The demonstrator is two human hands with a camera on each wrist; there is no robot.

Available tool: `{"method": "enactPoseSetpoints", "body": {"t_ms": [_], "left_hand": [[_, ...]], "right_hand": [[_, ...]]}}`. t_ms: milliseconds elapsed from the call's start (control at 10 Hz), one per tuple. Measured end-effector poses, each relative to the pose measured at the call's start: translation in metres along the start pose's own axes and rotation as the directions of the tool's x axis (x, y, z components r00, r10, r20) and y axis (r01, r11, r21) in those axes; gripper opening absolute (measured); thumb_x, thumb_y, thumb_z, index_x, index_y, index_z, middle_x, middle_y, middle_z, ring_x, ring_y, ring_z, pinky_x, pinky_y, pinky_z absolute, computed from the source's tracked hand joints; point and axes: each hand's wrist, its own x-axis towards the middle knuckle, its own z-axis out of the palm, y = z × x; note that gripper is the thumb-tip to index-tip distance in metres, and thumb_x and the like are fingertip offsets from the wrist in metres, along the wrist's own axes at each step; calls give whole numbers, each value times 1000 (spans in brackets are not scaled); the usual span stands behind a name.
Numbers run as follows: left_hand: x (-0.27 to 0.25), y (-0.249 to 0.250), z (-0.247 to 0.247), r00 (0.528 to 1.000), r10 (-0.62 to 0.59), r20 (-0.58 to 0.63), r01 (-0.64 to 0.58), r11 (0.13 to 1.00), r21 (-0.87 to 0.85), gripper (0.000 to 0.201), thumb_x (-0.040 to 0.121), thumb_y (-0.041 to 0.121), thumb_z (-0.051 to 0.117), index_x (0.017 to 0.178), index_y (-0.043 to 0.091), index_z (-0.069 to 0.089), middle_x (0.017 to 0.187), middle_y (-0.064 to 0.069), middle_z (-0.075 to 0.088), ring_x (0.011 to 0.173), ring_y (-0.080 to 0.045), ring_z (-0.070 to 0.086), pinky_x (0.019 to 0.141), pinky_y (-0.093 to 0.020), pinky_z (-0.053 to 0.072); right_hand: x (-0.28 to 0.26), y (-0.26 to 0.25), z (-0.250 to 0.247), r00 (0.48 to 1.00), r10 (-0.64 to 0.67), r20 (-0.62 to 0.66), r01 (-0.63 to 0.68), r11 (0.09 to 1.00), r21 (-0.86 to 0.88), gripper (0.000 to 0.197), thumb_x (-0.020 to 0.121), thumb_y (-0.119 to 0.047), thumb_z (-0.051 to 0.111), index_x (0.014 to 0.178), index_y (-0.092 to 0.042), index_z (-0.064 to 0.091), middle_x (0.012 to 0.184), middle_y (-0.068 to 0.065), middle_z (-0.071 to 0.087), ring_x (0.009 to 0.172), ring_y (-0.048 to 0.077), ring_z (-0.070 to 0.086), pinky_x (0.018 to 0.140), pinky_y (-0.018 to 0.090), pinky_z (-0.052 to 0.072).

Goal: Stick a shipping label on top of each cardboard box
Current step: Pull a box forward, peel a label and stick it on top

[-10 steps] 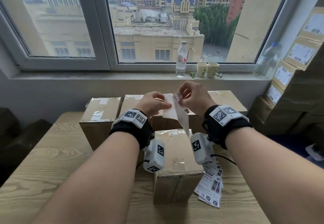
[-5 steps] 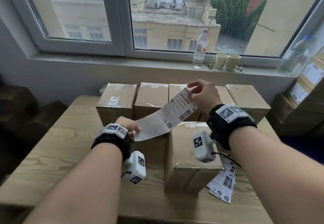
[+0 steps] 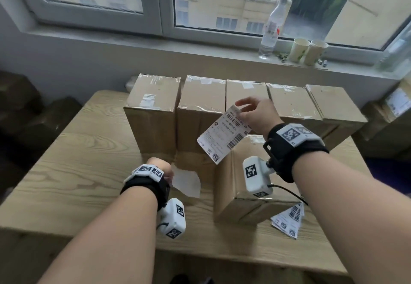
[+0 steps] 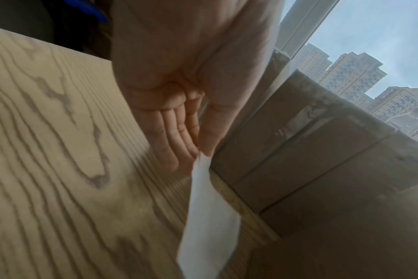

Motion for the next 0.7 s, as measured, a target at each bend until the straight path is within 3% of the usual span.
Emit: {"method": "enactPoseSetpoints", "body": {"t_ms": [100,200,300,400,500,600,700], "left_hand": [[-8,8,-6,998,52,-26,-41,950,311,38,89,18,65,119,-3,63,119,-12,67,105,-26,66,87,-29,55],[-15,32,-9,981,175,-82,-163,977,134,36,75,16,77,105,-3,69,106,-16,70,97,-31,68,82,-33,55],[-47,71,-8,939,342,-31,-343,926,-158,8,77,17,75,79,10,70,82,-10,68,63,-19,60,59,-26,49],[-89,111,-5,865,479,151,-450,872,-193,20,90,34,65,83,17,71,79,2,67,64,-8,55,61,-19,47],[-122,135,0,786,496,369,-488,864,-123,23,87,35,68,91,12,68,74,3,68,61,-6,56,61,-18,45],[-139,144,10,753,489,440,-519,853,-59,11,88,19,68,91,9,66,70,2,73,53,-5,63,62,-19,48],[-150,144,18,757,467,457,-480,872,-96,4,88,11,67,88,7,65,75,-2,74,61,-10,69,65,-21,56]], "right_hand": [[-2,3,1,1000,9,10,-9,1000,11,9,89,-17,68,95,-21,63,92,4,71,89,21,70,77,36,59],[-5,0,-5,1000,12,26,-12,1000,4,12,89,-16,68,100,-18,64,91,3,70,90,21,69,79,36,59],[-11,-7,-19,1000,-2,27,2,1000,-7,17,89,-13,67,105,-15,64,94,3,69,91,21,69,79,36,59],[-17,-18,-35,999,-21,25,21,1000,6,20,87,-15,69,107,-14,64,97,4,70,90,21,69,78,35,59],[-21,-24,-52,998,-54,21,54,999,-9,16,86,-12,70,101,-15,65,97,6,71,90,22,70,78,34,58],[-27,-25,-67,998,-58,32,58,998,-15,18,86,-7,69,101,-16,65,94,2,70,92,23,69,77,32,57],[-33,-24,-76,998,-54,20,54,998,13,28,84,-5,71,109,-14,64,98,2,69,94,22,68,77,31,57]]}}
